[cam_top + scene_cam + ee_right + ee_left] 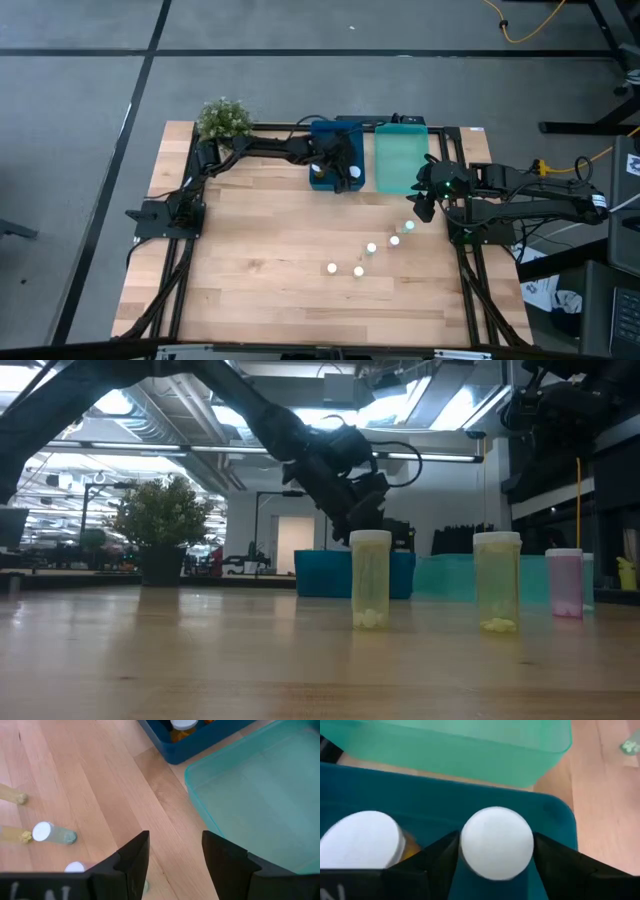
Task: Pick and place medicine bottles into bin by pill shape (circle, oval)
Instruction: Put the large orange medicine bottle into the blue bin, then put the small green medicine bottle into the green bin
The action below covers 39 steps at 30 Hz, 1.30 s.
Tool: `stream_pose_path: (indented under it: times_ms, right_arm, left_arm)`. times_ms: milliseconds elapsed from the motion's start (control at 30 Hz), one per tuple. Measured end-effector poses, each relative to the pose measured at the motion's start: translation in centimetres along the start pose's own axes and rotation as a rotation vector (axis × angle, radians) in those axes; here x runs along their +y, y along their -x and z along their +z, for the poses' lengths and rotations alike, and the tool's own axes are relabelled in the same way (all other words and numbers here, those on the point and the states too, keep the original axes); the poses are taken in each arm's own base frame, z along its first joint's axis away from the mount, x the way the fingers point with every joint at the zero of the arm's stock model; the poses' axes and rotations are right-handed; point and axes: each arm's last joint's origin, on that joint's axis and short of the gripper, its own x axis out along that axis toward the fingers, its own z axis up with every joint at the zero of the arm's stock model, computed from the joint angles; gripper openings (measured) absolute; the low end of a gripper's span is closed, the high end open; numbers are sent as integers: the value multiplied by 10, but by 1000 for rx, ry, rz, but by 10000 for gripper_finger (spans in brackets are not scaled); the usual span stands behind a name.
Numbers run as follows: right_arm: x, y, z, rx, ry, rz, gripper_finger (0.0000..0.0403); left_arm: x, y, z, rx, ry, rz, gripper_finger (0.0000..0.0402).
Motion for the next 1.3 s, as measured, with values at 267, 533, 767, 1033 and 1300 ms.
stream_pose_path:
  times_ms: [267,533,767,1033,1300]
  right_arm:
    - [0,0,0,0,0,0,183]
    - [0,0,0,0,0,0,183]
    - [0,0,0,0,0,0,183]
    - [0,0,0,0,0,0,183]
    - [0,2,1,2,-2,0,183]
  left_arm:
    - [0,13,23,11,-23,-1,240]
    - [-6,40,47,145,99,-15,240]
    - [-46,72,56,398,99,-68,235]
    - [-102,103,50,675,-63,-43,234]
    - [-137,116,33,837,-200,-54,234]
